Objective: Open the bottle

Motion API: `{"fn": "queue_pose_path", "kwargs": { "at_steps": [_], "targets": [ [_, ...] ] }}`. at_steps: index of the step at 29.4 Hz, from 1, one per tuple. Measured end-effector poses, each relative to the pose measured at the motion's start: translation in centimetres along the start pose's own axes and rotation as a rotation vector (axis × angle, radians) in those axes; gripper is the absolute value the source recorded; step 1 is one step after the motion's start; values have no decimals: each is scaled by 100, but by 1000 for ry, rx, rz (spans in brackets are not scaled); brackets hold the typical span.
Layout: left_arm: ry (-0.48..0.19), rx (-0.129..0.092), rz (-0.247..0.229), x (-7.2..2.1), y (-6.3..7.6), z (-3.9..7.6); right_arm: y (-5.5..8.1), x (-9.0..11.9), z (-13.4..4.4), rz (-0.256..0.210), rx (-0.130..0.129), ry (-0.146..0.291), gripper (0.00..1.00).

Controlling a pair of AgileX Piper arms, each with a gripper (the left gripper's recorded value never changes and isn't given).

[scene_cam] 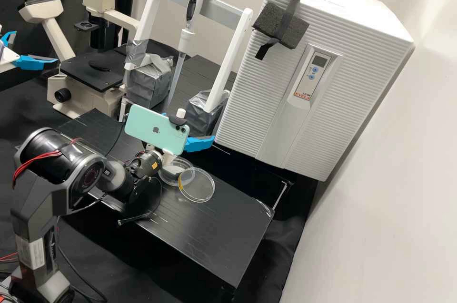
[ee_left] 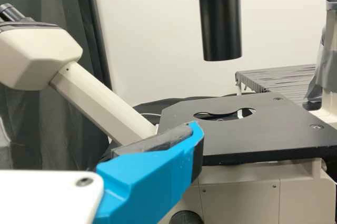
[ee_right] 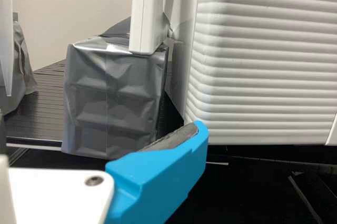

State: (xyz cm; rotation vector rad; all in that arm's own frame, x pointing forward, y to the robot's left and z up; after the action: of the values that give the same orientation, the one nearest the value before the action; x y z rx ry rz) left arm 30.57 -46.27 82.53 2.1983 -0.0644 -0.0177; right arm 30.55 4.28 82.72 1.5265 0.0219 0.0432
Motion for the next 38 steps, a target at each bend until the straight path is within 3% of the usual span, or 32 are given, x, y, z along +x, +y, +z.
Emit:
{"fn": "queue_pose_path", "kwargs": {
  "at_steps": [11, 17, 20, 26, 38],
  "targets": [
    [-16, -6, -3, -5, -7, 14, 0, 0, 0, 0, 0, 0, 100],
    [-89, -71, 2, -65, 2, 101, 0, 0, 0, 0, 0, 0, 100],
    [-142, -80, 4, -81, 12, 207, 0, 0, 0, 0, 0, 0, 100],
    [-261, -70, -4, -106, -3, 505, 0, 0, 0, 0, 0, 0, 100],
    [-424, -79, -27, -15, -98, 1023, 0, 0, 0, 0, 0, 0, 100]
  ]
}}
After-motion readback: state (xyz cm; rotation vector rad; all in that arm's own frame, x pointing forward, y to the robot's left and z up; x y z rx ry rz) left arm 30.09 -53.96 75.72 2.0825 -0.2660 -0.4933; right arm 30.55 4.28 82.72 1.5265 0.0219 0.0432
